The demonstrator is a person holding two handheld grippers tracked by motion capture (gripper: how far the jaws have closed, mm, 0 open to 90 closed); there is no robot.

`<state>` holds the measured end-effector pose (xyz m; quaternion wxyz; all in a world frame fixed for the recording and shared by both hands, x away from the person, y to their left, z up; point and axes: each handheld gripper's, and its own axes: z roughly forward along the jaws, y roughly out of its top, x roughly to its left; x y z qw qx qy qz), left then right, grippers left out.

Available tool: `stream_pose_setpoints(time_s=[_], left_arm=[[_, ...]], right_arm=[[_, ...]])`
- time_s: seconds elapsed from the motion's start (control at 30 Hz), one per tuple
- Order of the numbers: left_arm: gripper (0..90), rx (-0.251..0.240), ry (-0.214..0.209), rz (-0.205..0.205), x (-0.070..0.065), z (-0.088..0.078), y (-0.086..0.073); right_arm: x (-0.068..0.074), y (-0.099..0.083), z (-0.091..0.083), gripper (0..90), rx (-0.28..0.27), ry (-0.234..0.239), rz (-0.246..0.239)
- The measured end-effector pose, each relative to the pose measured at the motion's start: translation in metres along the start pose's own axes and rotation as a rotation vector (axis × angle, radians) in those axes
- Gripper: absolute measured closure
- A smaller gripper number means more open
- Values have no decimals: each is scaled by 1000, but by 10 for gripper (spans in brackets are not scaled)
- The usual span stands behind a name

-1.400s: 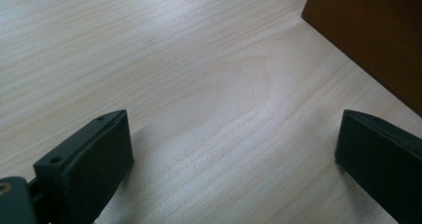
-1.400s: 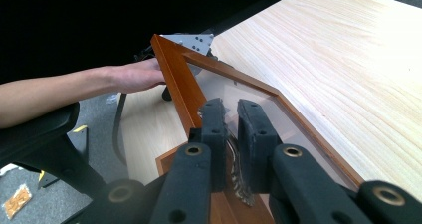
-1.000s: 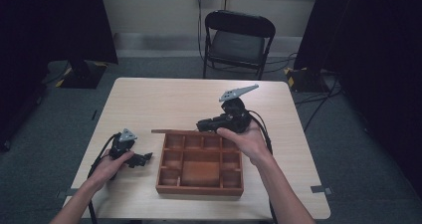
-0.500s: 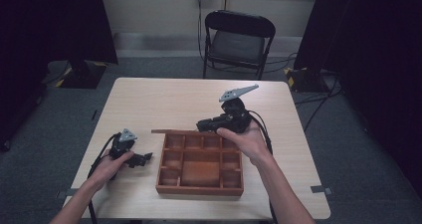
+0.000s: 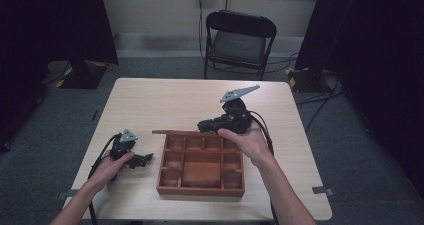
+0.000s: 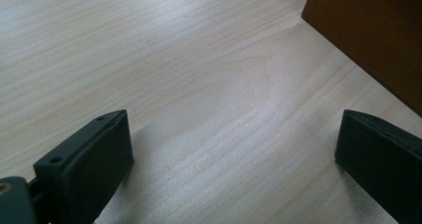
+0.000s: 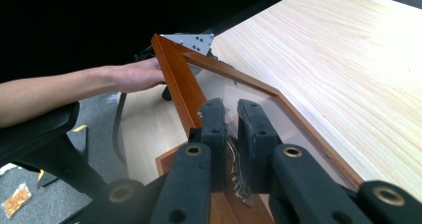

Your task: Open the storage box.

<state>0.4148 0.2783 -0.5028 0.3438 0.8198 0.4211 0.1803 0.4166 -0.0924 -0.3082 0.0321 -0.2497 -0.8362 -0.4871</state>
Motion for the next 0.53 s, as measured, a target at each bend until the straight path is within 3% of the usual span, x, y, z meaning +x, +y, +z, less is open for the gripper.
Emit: stream_pose_setpoints(time_s=[0.53], left_arm=[[9,0,1,0,0,0,0]], right_arm=[[-1,0,0,828,-1,4,0]])
